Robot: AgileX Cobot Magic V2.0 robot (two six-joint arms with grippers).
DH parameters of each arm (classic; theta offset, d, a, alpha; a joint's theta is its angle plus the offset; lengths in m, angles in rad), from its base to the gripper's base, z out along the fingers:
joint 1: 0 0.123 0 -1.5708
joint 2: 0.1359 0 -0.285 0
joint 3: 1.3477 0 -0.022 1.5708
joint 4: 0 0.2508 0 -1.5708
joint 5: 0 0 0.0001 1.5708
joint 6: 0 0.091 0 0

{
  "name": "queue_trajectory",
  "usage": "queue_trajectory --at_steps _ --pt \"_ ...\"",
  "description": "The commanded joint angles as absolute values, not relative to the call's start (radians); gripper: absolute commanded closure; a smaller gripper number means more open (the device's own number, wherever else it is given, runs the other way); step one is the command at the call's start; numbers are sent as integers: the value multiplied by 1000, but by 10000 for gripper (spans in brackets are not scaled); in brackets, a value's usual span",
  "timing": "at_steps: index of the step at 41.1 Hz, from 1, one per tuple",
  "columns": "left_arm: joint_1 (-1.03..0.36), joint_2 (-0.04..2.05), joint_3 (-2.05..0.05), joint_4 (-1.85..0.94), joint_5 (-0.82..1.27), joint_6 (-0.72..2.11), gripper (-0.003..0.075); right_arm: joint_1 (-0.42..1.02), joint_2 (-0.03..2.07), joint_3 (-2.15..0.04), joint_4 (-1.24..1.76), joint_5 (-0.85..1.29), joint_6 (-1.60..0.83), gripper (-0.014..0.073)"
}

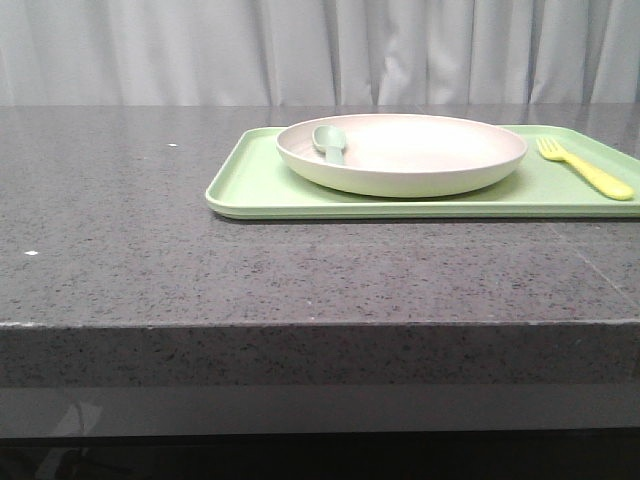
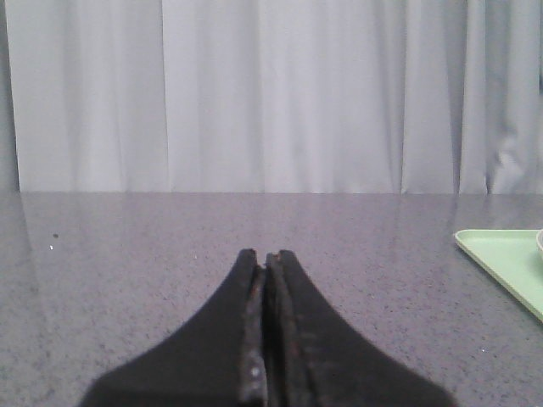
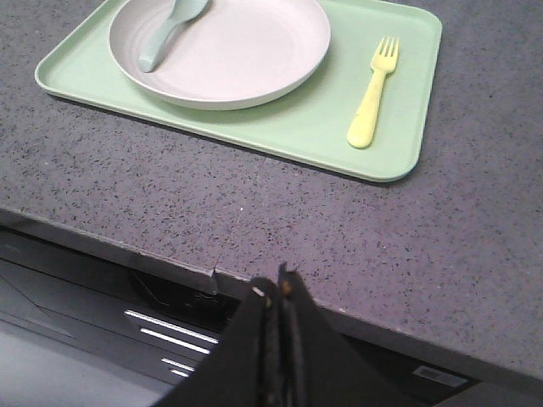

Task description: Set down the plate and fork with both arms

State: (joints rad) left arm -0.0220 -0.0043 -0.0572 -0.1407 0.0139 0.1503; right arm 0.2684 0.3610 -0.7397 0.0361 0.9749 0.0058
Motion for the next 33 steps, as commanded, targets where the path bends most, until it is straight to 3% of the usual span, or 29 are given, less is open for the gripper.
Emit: queue_trajectory --at_steps 1,7,33 --pt "-25 -24 -51 -166 -62 103 741 268 371 -763 34 900 0 662" --pt "-49 -28 -18 -24 -7 -76 741 268 371 -763 34 900 0 662" --pt "-111 -29 11 -26 -47 -76 741 268 371 -763 34 900 0 662"
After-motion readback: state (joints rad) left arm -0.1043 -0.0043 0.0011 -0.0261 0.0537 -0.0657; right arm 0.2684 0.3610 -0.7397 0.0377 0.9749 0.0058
